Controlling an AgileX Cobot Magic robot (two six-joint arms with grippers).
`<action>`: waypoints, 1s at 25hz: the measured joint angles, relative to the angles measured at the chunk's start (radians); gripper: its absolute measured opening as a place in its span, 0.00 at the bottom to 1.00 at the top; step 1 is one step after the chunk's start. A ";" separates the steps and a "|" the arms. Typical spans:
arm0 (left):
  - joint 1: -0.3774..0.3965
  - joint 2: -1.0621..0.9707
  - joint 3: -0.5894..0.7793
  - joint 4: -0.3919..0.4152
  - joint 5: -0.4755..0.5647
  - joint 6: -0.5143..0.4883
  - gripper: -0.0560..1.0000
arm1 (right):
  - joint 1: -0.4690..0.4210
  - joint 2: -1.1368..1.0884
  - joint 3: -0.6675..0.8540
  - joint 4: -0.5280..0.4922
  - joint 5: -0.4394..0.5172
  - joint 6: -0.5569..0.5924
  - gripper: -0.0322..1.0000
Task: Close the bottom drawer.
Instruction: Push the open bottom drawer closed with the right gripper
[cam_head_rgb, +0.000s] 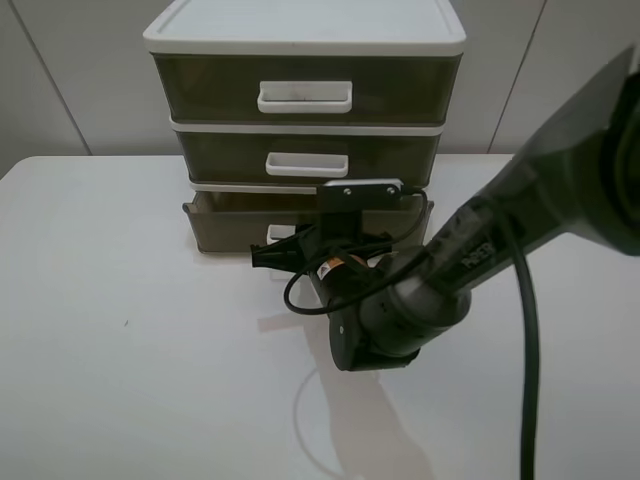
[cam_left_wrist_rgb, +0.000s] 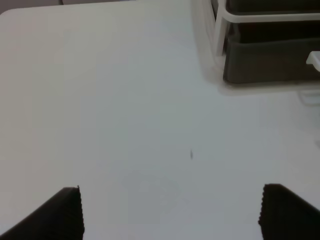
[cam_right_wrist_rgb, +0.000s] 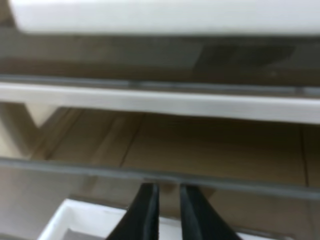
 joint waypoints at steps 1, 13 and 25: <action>0.000 0.000 0.000 0.000 0.000 0.000 0.73 | -0.001 0.007 -0.010 0.007 -0.003 -0.001 0.05; 0.000 0.000 0.000 0.001 0.000 0.000 0.73 | -0.008 0.027 -0.053 0.033 -0.007 -0.003 0.05; 0.000 0.000 0.000 0.001 0.000 0.000 0.73 | -0.009 0.034 -0.100 0.042 -0.016 -0.003 0.05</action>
